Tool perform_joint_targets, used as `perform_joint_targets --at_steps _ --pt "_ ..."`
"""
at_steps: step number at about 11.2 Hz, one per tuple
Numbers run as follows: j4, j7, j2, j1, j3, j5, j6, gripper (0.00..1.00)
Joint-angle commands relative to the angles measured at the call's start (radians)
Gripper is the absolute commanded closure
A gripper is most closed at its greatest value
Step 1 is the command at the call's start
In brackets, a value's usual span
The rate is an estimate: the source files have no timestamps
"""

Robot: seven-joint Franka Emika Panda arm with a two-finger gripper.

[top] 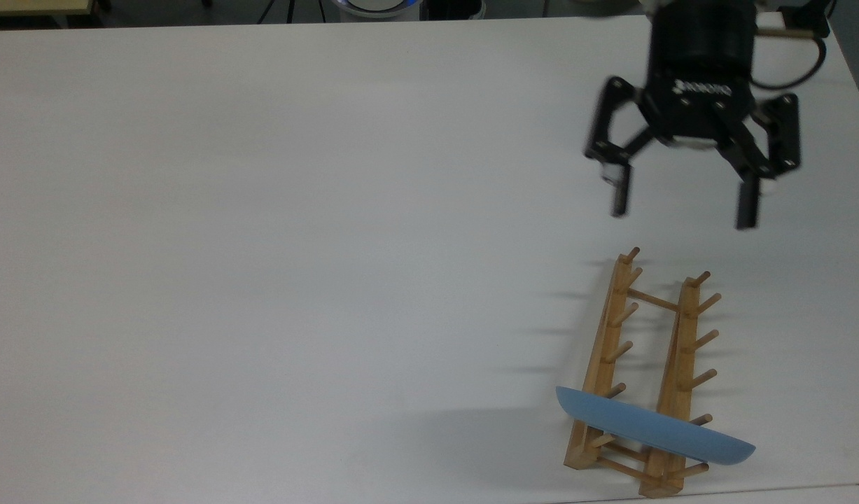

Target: Place plate in plate rack

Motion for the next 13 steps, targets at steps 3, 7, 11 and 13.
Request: perform_joint_targets --at_steps 3,7,11,13 --pt "-0.203 -0.355 -0.314 -0.099 -0.007 0.755 -0.445 0.0" --pt "-0.247 -0.619 -0.465 -0.189 -0.085 1.138 -0.872 0.0" --pt "-0.41 -0.907 -0.571 -0.294 -0.1 1.218 -0.985 0.0" --pt "-0.473 -1.053 -0.565 -0.325 -0.1 1.228 -0.881 0.0"
